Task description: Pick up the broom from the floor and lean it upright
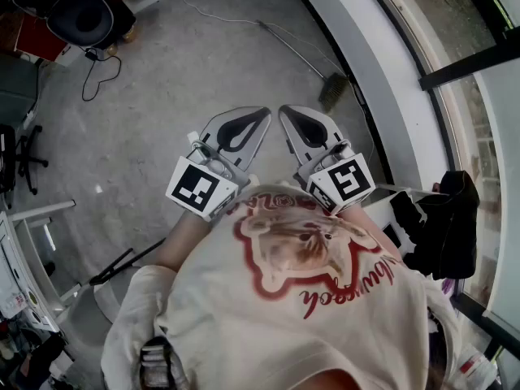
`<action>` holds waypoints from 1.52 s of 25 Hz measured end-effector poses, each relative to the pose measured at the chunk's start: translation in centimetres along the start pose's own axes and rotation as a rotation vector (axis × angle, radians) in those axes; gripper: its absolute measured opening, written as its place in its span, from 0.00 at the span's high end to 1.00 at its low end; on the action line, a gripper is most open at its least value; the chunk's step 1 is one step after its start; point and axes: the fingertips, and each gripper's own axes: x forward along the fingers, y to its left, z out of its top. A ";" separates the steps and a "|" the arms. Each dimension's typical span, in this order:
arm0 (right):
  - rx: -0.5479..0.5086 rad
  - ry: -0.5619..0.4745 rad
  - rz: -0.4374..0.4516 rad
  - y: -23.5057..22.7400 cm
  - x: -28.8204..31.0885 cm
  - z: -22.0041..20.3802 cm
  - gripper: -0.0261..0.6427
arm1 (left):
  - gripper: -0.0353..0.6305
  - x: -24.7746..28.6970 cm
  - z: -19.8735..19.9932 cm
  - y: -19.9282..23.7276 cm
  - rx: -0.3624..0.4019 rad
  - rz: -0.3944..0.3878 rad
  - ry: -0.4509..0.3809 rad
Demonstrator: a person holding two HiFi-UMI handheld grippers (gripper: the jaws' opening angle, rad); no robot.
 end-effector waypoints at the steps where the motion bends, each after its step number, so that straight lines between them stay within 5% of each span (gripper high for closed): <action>1: -0.003 -0.003 0.001 0.1 0.1 0.1 0.92 | 0.91 -0.1 0.0 0.1 0.001 0.002 0.000; 27: 0.028 -0.006 -0.075 1.8 4.2 -1.2 0.92 | 0.91 -2.4 -0.8 4.2 -0.036 -0.034 0.018; 38: 0.043 -0.002 -0.111 -4.8 8.0 -1.0 0.92 | 0.91 2.8 -1.6 9.1 -0.041 -0.038 0.036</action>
